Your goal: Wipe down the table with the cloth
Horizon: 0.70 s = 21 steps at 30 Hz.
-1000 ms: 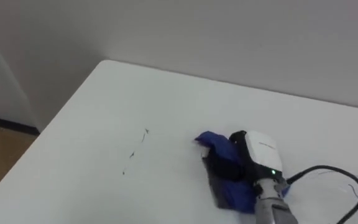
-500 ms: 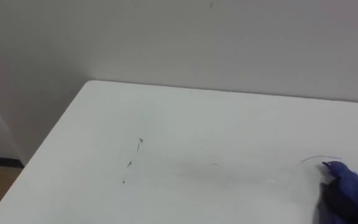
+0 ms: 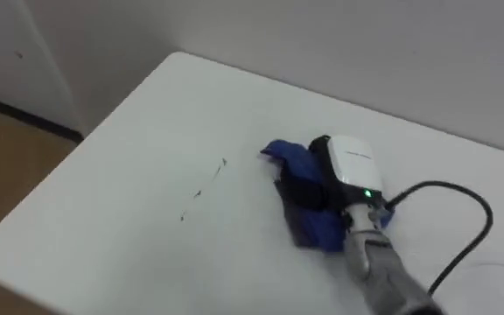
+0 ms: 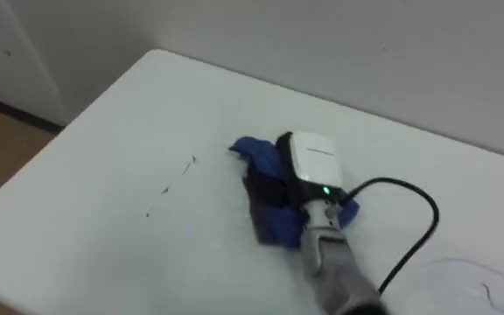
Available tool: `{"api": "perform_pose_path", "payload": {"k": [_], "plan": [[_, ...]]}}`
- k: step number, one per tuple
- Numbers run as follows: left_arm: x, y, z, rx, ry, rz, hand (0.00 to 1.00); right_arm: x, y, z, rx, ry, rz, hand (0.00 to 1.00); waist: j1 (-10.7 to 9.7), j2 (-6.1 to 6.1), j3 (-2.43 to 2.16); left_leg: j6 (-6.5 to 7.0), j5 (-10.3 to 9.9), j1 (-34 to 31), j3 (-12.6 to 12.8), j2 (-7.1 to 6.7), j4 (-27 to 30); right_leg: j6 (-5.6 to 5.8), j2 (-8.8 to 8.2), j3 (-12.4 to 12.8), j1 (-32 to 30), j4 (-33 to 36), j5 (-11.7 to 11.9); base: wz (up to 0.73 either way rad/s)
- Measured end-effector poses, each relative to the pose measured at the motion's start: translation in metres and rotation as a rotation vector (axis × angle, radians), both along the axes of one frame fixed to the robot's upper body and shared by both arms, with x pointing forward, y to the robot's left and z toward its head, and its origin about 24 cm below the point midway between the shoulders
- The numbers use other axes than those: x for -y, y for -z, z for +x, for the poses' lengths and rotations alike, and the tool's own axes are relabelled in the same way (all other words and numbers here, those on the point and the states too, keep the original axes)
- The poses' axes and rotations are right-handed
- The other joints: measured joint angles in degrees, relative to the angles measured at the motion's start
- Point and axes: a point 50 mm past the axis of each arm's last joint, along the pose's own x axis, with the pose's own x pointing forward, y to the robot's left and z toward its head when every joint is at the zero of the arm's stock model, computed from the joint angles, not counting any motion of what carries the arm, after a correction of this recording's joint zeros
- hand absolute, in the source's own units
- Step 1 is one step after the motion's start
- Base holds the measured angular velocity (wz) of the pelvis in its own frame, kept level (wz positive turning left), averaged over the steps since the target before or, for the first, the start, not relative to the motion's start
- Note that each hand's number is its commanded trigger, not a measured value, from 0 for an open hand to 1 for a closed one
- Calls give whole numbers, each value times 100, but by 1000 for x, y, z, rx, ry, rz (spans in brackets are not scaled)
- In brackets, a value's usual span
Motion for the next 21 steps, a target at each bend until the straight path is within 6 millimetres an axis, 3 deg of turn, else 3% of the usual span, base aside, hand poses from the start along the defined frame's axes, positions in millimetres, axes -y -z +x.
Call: {"api": "perform_pose_path", "payload": {"k": [1, 2, 3, 4, 6, 8, 11, 12, 13, 14, 15, 16, 17, 18, 19, 20, 21], "plan": [[0, 1, -6, -12, 0, -2, 0, 14, 5, -11, 1, 33, -23, 100, -132, 54, -41, -156, 164, 104, 194, 238, -245, -93, 151, -67, 25, 94, -96, 12], [-5, 0, -14, -26, -32, 8, 0, 31, 14, -29, -13, 94, -37, 100, -329, -23, -92, -284, 325, 203, 375, 454, -456, -188, 258, -156, 39, 215, -314, 17], [-7, 0, -17, -34, -40, 14, 0, 42, 18, -41, -27, 131, -50, 100, -405, -55, -151, -339, 380, 225, 418, 550, -536, -209, 304, -211, 30, 304, -447, 26], [-11, -1, -22, -44, -50, 23, 0, 64, 25, -62, -61, 205, -75, 100, -502, -24, -270, -399, 484, 308, 484, 712, -680, -285, 407, -294, 50, 416, -567, 13], [-9, 0, -32, -66, -54, 20, 0, 91, 30, -86, -110, 307, -111, 100, -673, -77, -344, -348, 566, 440, 463, 831, -818, -401, 541, -397, 161, 470, -643, 6], [-2, 2, -34, -72, -58, 0, 0, 109, 33, -101, -141, 416, -109, 100, -749, -48, -358, -320, 576, 513, 423, 869, -919, -490, 710, -430, 208, 446, -696, -9], [3, 4, -32, -82, -5, -4, 0, 102, 34, -94, -152, 417, -69, 100, -688, -32, -344, -319, 573, 507, 401, 862, -913, -534, 802, -339, 125, 513, -720, -21], [6, 5, -34, -91, 15, -4, 0, 95, 33, -87, -159, 389, -49, 100, -582, -41, -314, -284, 554, 473, 363, 836, -744, -586, 762, -319, 31, 618, -751, -35], [10, 7, -34, -93, 20, -11, 0, 85, 29, -74, -162, 326, -41, 100, -462, 38, -321, -120, 465, 386, 361, 730, -345, -604, 720, -362, -33, 607, -765, -74], [15, 8, -38, -101, 13, -23, 0, 67, 23, -56, -143, 250, -42, 100, -284, 157, -295, 60, 265, 286, 415, 510, -2, -602, 655, -559, -56, 488, -763, -95], [15, 8, -41, -107, 4, -25, 0, 58, 19, -45, -126, 207, -51, 100, -191, 213, -273, 108, 176, 236, 486, 416, 45, -599, 649, -658, -65, 403, -761, -134], [12, 7, -45, -113, -31, -20, 0, 32, 13, -26, -99, 109, -43, 100, 3, 413, -254, 162, 74, 149, 492, 285, 3, -519, 755, -678, -124, 304, -668, -110], [8, 6, -45, -107, -75, -14, 0, 7, 6, -11, -69, 9, -45, 100, 13, 417, -164, 169, 77, 55, 401, 210, -40, -541, 792, -540, -191, 547, -635, -64], [4, 4, -44, -102, -80, -7, 0, -2, 5, -9, -61, -28, -45, 100, -68, 303, -157, 186, 88, -34, 369, 116, -69, -523, 789, -389, -171, 830, -619, 37], [-2, 2, -45, -104, -83, 9, 0, -8, 5, -10, -61, -61, -48, 100, -112, 140, -229, 178, 158, -108, 379, -42, -211, -843, 873, -41, -45, 874, -966, 83], [3, 3, -41, -91, -81, -4, 0, -5, 7, -12, -82, -46, -49, 100, -110, 167, -233, 129, 328, 22, 378, -94, -426, -710, 932, 170, 50, 713, -1056, 75], [5, 3, -44, -94, -84, -11, 0, -2, 10, -15, -95, -34, -44, 100, -108, 179, -232, 130, 402, 97, 370, -121, -536, -707, 961, 286, 94, 631, -1060, 53]]}}
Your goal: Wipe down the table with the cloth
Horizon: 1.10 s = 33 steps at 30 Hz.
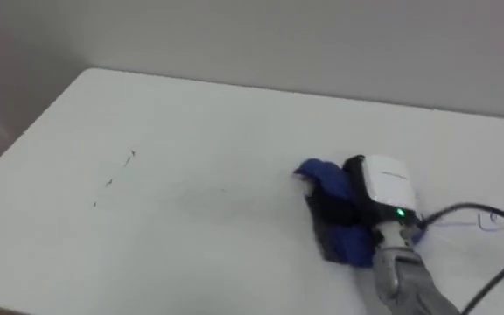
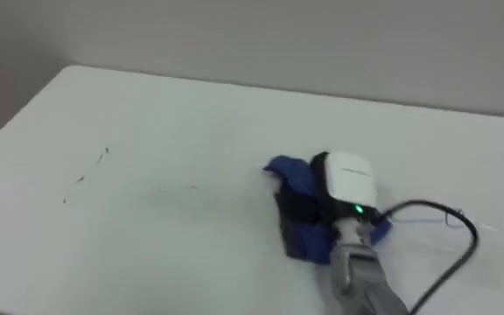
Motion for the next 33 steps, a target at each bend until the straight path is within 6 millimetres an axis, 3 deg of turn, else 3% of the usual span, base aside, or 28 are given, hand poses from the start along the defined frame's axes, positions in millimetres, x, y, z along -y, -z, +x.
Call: {"api": "perform_pose_path", "payload": {"k": [2, 3, 5, 6, 7, 10, 12, 14, 15, 18, 21, 23, 25, 26, 27, 29, 31, 32, 33], "plan": [[2, 0, -11, -13, -22, -6, 0, 11, 9, -14, -3, 42, 15, 100, -164, 82, 1, 91, 273, 254, -3, -201, -276, 2, 168, 422, 222, -280, 0, 47], [1, -1, -13, -15, -31, -4, 0, 13, 12, -21, -7, 51, 18, 100, -211, 62, -6, 143, 330, 345, 23, -252, -372, 23, 192, 456, 280, -364, 17, 45], [-3, -3, -16, -10, -65, 11, 0, 24, 20, -41, 21, 96, 39, 100, -503, -22, -12, 232, 448, 591, 40, -352, -711, 90, 204, 400, 645, -832, 152, 43], [-6, -3, -15, -4, -70, 20, 0, 29, 22, -48, 28, 118, 40, 100, -568, -32, -9, 239, 451, 621, 32, -374, -744, 111, 196, 367, 727, -934, 183, 42], [-11, -6, -12, 14, -87, 40, 0, 38, 25, -64, 44, 172, 39, 100, -695, -122, -41, 278, 444, 671, 29, -420, -812, 109, 164, 299, 873, -1089, 259, 25], [-25, -11, -5, 61, -125, 99, 0, 64, 31, -100, 54, 313, 17, 100, -777, -265, -75, 392, 324, 878, 81, -499, -905, 221, 130, 301, 1210, -1442, 358, 3], [-24, -11, 4, 88, -120, 98, 0, 76, 30, -104, 64, 373, 3, 100, -840, -272, -62, 444, 284, 870, 166, -526, -893, 265, 110, 302, 1245, -1538, 468, -24], [-21, -10, 12, 111, -99, 92, 0, 79, 29, -105, 58, 386, -3, 100, -802, -233, -77, 485, 240, 898, 262, -529, -905, 269, 116, 290, 1288, -1569, 535, -37], [-18, -10, 14, 117, -76, 94, 0, 78, 30, -103, 48, 395, 9, 100, -789, -203, -96, 499, 181, 939, 300, -530, -877, 274, 116, 285, 1306, -1548, 538, -33], [-8, -6, 16, 103, -29, 74, 0, 70, 26, -88, 30, 374, 12, 100, -706, -148, -90, 482, 125, 1035, 383, -516, -885, 258, 138, 367, 1300, -1526, 575, -35], [0, -3, 20, 92, 9, 50, 0, 49, 19, -61, -15, 285, 26, 100, -430, -118, -65, 473, 105, 1009, 298, -487, -895, 169, 237, 399, 1124, -1491, 671, -48], [2, -1, 15, 70, 10, 36, 0, 23, 11, -30, -48, 156, 33, 100, -228, -110, -16, 472, 104, 981, 75, -489, -894, 109, 302, 284, 1047, -1461, 708, -22], [4, -1, 15, 68, 1, 28, 0, 7, 2, -11, -38, 74, 45, 100, -143, -105, 36, 456, 113, 928, -4, -489, -891, 72, 319, 259, 1011, -1455, 679, 6], [4, 0, 14, 64, 1, 26, 0, 4, -2, -6, -30, 59, 50, 100, -81, -97, 38, 451, 118, 889, -21, -491, -890, 74, 318, 253, 980, -1455, 664, 16], [4, -1, 12, 54, -2, 27, 0, 3, -7, 4, -13, 51, 55, 100, 23, -84, 55, 455, 142, 825, -67, -500, -894, 82, 317, 243, 936, -1463, 643, 26], [0, -2, -7, 5, -25, 29, 0, 10, -9, 12, -18, 66, 50, 100, 20, -102, 67, 487, 181, 796, -189, -528, -897, 96, 297, 207, 961, -1484, 600, 33], [-3, -3, -24, -32, -44, 24, 0, 26, -3, 7, -25, 116, 61, 100, -3, -131, 75, 496, 187, 787, -247, -558, -885, 112, 258, 110, 965, -1463, 559, 27], [-4, -4, -28, -39, -67, 18, 0, 39, -1, 1, -3, 144, 53, 100, -47, -132, 134, 507, 205, 739, -248, -573, -860, 112, 231, 31, 954, -1472, 559, 30], [-5, -4, -30, -40, -80, 19, 0, 46, 0, -2, 9, 164, 54, 100, -92, -141, 136, 513, 212, 708, -249, -580, -840, 115, 216, -17, 958, -1480, 561, 41]]}}
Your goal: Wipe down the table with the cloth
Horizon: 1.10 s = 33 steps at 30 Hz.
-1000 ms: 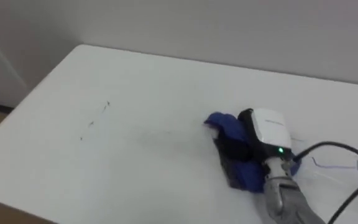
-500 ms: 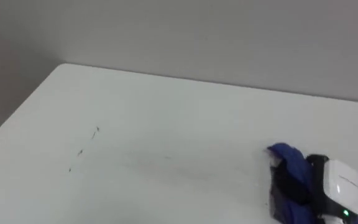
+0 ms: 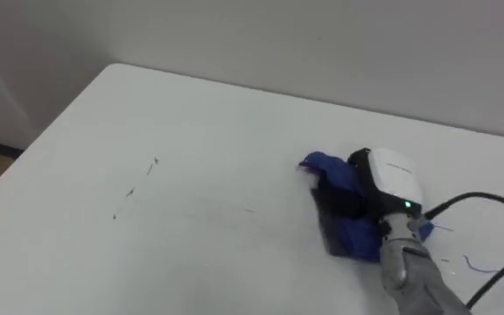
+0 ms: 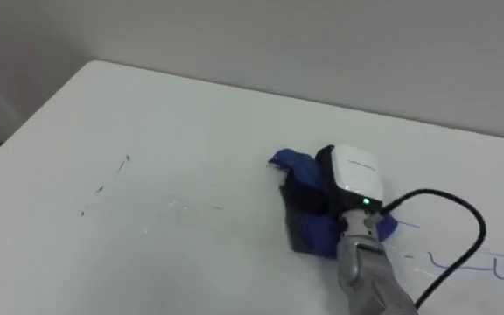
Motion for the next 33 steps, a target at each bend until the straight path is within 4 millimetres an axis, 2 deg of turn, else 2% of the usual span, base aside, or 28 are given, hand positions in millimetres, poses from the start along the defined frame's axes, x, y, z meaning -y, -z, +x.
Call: {"api": "perform_pose_path", "payload": {"k": [1, 2, 3, 4, 5, 6, 8, 9, 10, 12, 14, 16, 18, 21, 22, 23, 24, 26, 27, 28, 29, 30, 31, 33], "plan": [[-4, -2, -4, -2, -19, 12, 0, 15, 4, -8, 5, 68, 8, 100, -125, -44, -20, 12, 10, -4, 14, -25, 11, 36, -29, -16, 29, -12, -25, 52], [-10, -4, -6, 7, -42, 30, 0, 35, 9, -23, -1, 158, 9, 100, -209, -149, -15, 22, 17, 4, 4, -48, 18, 61, -45, -24, 105, -55, -52, 52], [-15, -6, -7, 11, -48, 42, 0, 47, 11, -32, -8, 205, 11, 100, -248, -126, -56, 24, 21, 9, 1, -54, 18, 72, -44, 4, 138, -109, -61, 39], [-28, -10, -11, 11, -54, 74, 0, 70, 16, -54, -33, 302, 0, 100, -287, -177, -97, 27, 19, 22, 1, -66, 28, 90, -47, 5, 199, -148, -92, 18], [-41, -17, -16, 5, -63, 117, 0, 93, 21, -79, -66, 408, -10, 100, -320, -243, -156, 29, 17, 49, 11, -66, 28, 92, -44, 3, 249, -175, -92, 11], [-47, -20, -18, 2, -73, 134, 0, 103, 22, -91, -81, 461, -10, 100, -366, -275, -150, 30, 16, 81, 12, -66, 25, 92, -44, 2, 293, -180, -90, 0], [-60, -27, -25, 2, -111, 176, 0, 141, 23, -140, -138, 675, -18, 100, -538, -322, -178, 47, -44, 113, 3, -71, 99, 102, -46, 7, 404, -176, -90, 0], [-61, -27, -26, 2, -115, 179, 0, 149, 21, -151, -149, 721, -24, 100, -585, -312, -184, 53, -63, 118, 8, -70, 133, 109, -46, 15, 421, -176, -92, -8], [-61, -28, -28, -1, -119, 181, 0, 162, 19, -172, -167, 808, -30, 100, -642, -317, -204, 52, -78, 160, 44, -65, 140, 120, -45, 55, 433, -172, -93, -10], [-61, -28, -31, -5, -116, 178, 0, 171, 17, -197, -188, 895, -30, 100, -775, -311, -211, 39, -88, 221, 63, -46, 151, 119, -29, 85, 492, -173, -95, -16], [-57, -27, -28, 11, -101, 164, 0, 176, 15, -210, -194, 942, -31, 100, -840, -307, -214, -4, -117, 301, 170, 7, 147, 120, 10, 178, 501, -170, -95, -29], [-52, -24, -22, 24, -93, 147, 0, 176, 13, -208, -187, 938, -36, 100, -891, -298, -216, -15, -123, 327, 212, 23, 146, 112, 16, 198, 506, -159, -88, -18], [-46, -20, -15, 40, -69, 124, 0, 173, 13, -202, -180, 937, -36, 100, -853, -285, -214, -16, -124, 380, 276, 33, 115, 118, 48, 330, 506, -158, -77, -18], [-34, -14, -8, 38, -16, 84, 0, 159, 16, -182, -165, 891, -30, 100, -722, -232, -193, -43, -145, 452, 342, 73, 102, 74, 113, 484, 489, -160, -41, -32], [-29, -12, -7, 34, 6, 67, 0, 150, 17, -167, -160, 825, -39, 100, -651, -193, -191, -50, -156, 464, 328, 85, 100, 59, 132, 506, 465, -145, -30, -42], [-24, -9, -4, 30, 20, 47, 0, 136, 17, -147, -145, 722, -47, 100, -545, -144, -169, -52, -160, 464, 324, 96, 99, 36, 164, 590, 426, -76, -16, -45], [-21, -8, -3, 27, 26, 36, 0, 127, 16, -134, -132, 661, -49, 100, -485, -148, -140, -50, -161, 458, 309, 100, 97, 27, 184, 639, 396, -67, -9, -39], [-10, -3, 0, 19, 57, -2, 0, 83, 15, -82, -97, 402, -49, 100, -349, -16, -97, -62, -171, 433, 208, 103, 102, 2, 212, 626, 351, -67, 10, -9], [-8, -3, 0, 17, 70, -11, 0, 71, 13, -69, -92, 330, -55, 100, -343, 15, -86, -63, -171, 410, 170, 98, 105, -1, 212, 614, 313, -69, 4, 23], [-5, -2, 3, 21, 85, -29, 0, 51, 9, -47, -81, 196, -71, 100, -278, 82, -47, -71, -164, 380, 107, 82, 103, 7, 211, 622, 281, -56, -37, 24], [-5, -2, 4, 23, 86, -36, 0, 41, 7, -38, -75, 141, -77, 100, -207, 104, -41, -73, -163, 370, 84, 81, 103, 10, 212, 614, 271, -49, -49, 24], [-5, -2, 3, 23, 84, -38, 0, 25, 3, -25, -66, 56, -77, 100, -50, 116, -57, -59, -149, 325, 34, 77, 98, -6, 210, 581, 225, -9, -82, 26], [-5, -2, -2, 15, 65, -37, 0, 12, -1, -17, -57, -8, -71, 100, 26, 119, -62, -57, -138, 292, -28, 66, 91, -48, 190, 510, 182, 33, -98, 34], [-4, -4, -8, 3, 57, -43, 0, 2, -3, -9, -57, -73, -74, 100, 132, 118, -60, -61, -113, 253, -86, 59, 79, -72, 183, 451, 164, 58, -111, 27]]}}
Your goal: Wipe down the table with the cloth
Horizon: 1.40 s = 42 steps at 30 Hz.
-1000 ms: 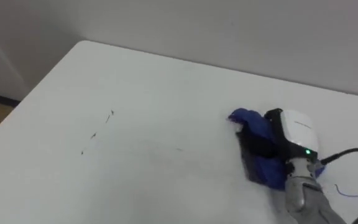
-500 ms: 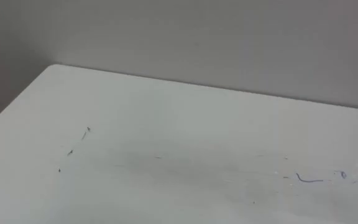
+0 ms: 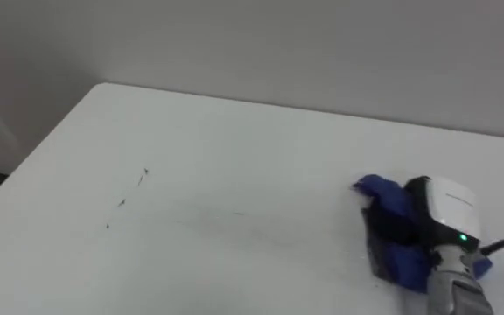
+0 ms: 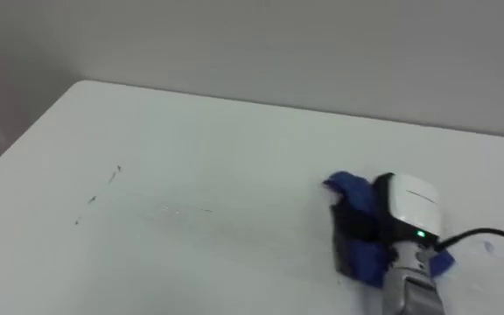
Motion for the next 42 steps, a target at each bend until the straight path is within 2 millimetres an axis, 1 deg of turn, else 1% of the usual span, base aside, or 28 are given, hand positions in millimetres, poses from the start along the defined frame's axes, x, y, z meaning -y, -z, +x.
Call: {"api": "perform_pose_path", "payload": {"k": [1, 2, 3, 5, 8, 10, 12, 13, 15, 17, 20, 23, 24, 25, 26, 27, 28, 29, 30, 31, 33, 35, 37, 38, 39, 40, 41, 42], "plan": [[2, 0, -3, -13, -5, -10, 0, 0, -1, 1, 5, -5, -3, 100, 5, 29, 0, -3, 27, -68, -23, -4, 0, -8, -5, -31, -48, -13, 8, 17], [2, 0, -5, -23, -7, -15, 0, 1, 0, 0, 5, 1, -6, 100, -22, -30, 32, -6, 56, -84, -29, -8, -21, -12, -11, -61, -50, -22, 12, 18], [2, 0, -8, -32, -7, -13, 0, 2, 3, -2, 2, 4, -7, 100, -60, -8, 14, -8, 61, -78, -41, -9, -21, -12, -12, -87, -12, -49, 14, 24], [1, -1, -11, -42, -11, -7, 0, 14, 17, -22, -13, 64, -10, 100, -205, -65, 27, -10, 76, 59, 6, -19, -47, 32, -35, -144, 216, -162, -24, 29], [-1, -2, -15, -50, -17, 2, 0, 35, 29, -58, -23, 177, -21, 100, -305, -144, -49, 6, 56, 223, 8, -42, -82, 120, -66, -146, 391, -157, -93, 6], [-5, -5, -23, -70, -23, 19, 0, 59, 35, -100, -27, 320, -37, 100, -532, -216, -132, 31, 22, 250, 1, -77, -40, 146, -110, -178, 486, -151, -100, 5], [-7, -7, -26, -70, -23, 33, 0, 76, 35, -130, -27, 434, -50, 100, -629, -233, -182, 52, -4, 254, 21, -101, -11, 174, -126, -134, 490, -150, -83, -6], [-9, -8, -27, -73, -13, 42, 0, 86, 33, -144, -31, 487, -61, 100, -704, -247, -197, 63, -9, 264, 29, -119, -4, 189, -143, -126, 505, -153, -71, -9], [-13, -9, -26, -75, 8, 54, 0, 96, 31, -157, -48, 519, -81, 100, -722, -259, -195, 80, -30, 308, 82, -119, 28, 201, -144, -52, 529, -150, -56, -14], [-14, -8, -18, -56, 16, 62, 0, 98, 31, -160, -50, 542, -74, 100, -750, -261, -195, 84, -38, 310, 94, -125, 54, 204, -151, -33, 526, -144, -42, -13], [-10, -5, -6, -29, 22, 64, 0, 94, 31, -147, -42, 548, -61, 100, -665, -247, -195, 89, -52, 353, 213, -98, 66, 185, -138, 34, 513, -141, -17, -21], [-2, 0, 10, -1, 62, 57, 0, 73, 32, -120, -38, 501, -32, 100, -458, -212, -166, 90, -66, 318, 447, -54, 77, 180, -174, 87, 258, 72, -7, -50], [1, 2, 18, 5, 80, 49, 0, 56, 33, -100, -32, 454, -2, 100, -282, -172, -143, 87, -104, 265, 586, -18, 150, 156, -191, 63, 88, 233, -2, -81], [2, 4, 26, 14, 86, 45, 0, 30, 32, -73, -24, 356, 33, 100, -100, -102, -99, 101, -191, 157, 655, 18, 351, 92, -236, -75, -126, 491, -18, -101], [2, 5, 35, 27, 86, 43, 0, -1, 28, -46, -16, 218, 54, 100, 96, -90, -16, 107, -292, 24, 663, 18, 575, 0, -372, -402, -337, 817, -35, -81], [3, 6, 41, 39, 90, 45, 0, -17, 26, -33, -12, 150, 66, 100, 200, -81, 46, 114, -353, -42, 659, 22, 690, -29, -434, -563, -428, 960, -48, -59], [4, 7, 54, 64, 98, 48, 0, -47, 17, -9, 3, 14, 69, 100, 387, -48, 90, 141, -473, -244, 642, 33, 921, -66, -522, -773, -626, 1145, -70, -31], [5, 7, 58, 71, 101, 46, 0, -63, 12, 1, 11, -53, 69, 100, 467, -39, 98, 153, -536, -359, 642, 37, 1009, -79, -560, -843, -720, 1218, -82, -13], [8, 8, 67, 90, 114, 39, 0, -90, 3, 19, 27, -157, 92, 100, 632, -19, 115, 168, -559, -534, 637, 46, 1112, -88, -663, -1015, -869, 1330, -89, 6], [10, 8, 74, 107, 132, 34, 0, -107, -5, 31, 34, -239, 96, 100, 811, 17, 138, 202, -584, -619, 653, 71, 1182, -89, -796, -1279, -968, 1411, -88, 13], [6, 6, 78, 120, 133, 45, 0, -119, -15, 44, 54, -318, 86, 100, 986, 46, 133, 243, -598, -762, 661, 100, 1244, -60, -939, -1490, -1010, 1451, -102, 39], [1, 5, 75, 108, 111, 59, 0, -115, -14, 49, 42, -308, 71, 100, 1003, 40, 117, 198, -563, -847, 686, 189, 1267, 0, -1037, -1467, -1112, 1625, -88, 65], [-5, 4, 69, 100, 75, 70, 0, -103, -5, 41, 29, -263, 83, 100, 909, -38, 65, 174, -542, -850, 689, 209, 1253, 160, -1330, -1157, -1213, 1590, 141, 68], [-8, 3, 68, 101, 64, 76, 0, -101, -2, 38, 28, -251, 96, 100, 781, -67, 47, 142, -559, -846, 682, 223, 1272, 193, -1458, -1103, -1124, 1274, 415, 68], [-9, 2, 69, 107, 61, 79, 0, -99, 0, 36, 28, -244, 104, 100, 680, -87, 37, 123, -566, -837, 714, 254, 1275, 247, -1509, -1083, -1051, 1123, 571, 91], [-10, 1, 74, 128, 66, 82, 0, -92, 7, 26, 14, -226, 111, 100, 502, -141, -4, 43, -548, -804, 784, 338, 1248, 423, -1512, -1062, -913, 921, 693, 90], [-5, 0, 85, 163, 73, 71, 0, -80, 9, 22, 27, -196, 116, 100, 416, -132, 7, -54, -485, -765, 943, 450, 1163, 429, -1405, -1082, -808, 780, 693, 66], [-3, 1, 87, 174, 76, 65, 0, -74, 10, 21, 31, -183, 110, 100, 407, -169, -13, -96, -434, -740, 1068, 510, 1112, 433, -1351, -1117, -771, 668, 695, 5]]}}
